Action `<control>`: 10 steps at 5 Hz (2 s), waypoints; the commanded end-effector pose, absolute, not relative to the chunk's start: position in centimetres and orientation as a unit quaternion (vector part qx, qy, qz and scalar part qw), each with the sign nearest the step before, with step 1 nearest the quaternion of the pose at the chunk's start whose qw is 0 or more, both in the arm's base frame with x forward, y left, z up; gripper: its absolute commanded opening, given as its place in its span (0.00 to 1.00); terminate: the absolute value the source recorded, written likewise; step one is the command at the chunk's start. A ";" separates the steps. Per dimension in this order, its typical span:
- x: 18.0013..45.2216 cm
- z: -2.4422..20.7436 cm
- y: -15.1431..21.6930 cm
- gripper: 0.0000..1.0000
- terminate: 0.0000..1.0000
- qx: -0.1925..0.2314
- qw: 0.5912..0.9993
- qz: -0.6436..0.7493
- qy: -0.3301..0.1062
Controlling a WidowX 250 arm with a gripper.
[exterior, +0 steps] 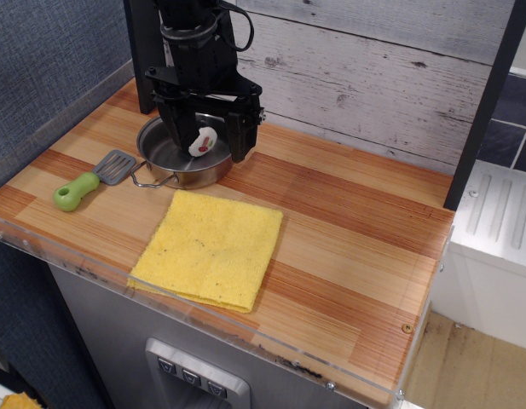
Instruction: Place the black and white vegetable to the right of the yellow cloth.
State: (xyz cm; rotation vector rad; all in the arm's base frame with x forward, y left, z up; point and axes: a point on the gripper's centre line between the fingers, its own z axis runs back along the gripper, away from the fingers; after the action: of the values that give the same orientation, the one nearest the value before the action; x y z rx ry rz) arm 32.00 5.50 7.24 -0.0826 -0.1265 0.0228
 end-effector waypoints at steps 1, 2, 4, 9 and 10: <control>32.0 7.2 5.5 1.00 0.00 -0.041 0.997 0.011 -0.063; 33.1 7.1 6.6 1.00 0.00 -0.034 0.997 0.021 -0.064; 34.0 7.2 7.6 1.00 0.00 -0.027 0.997 0.027 -0.068; 37.0 3.9 11.0 1.00 0.00 0.009 0.998 0.047 -0.043; 37.5 2.8 11.3 1.00 0.00 0.015 0.998 0.050 -0.032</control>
State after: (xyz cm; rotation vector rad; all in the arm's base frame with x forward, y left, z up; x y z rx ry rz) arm 36.77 11.08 0.92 0.0132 -0.0111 0.1085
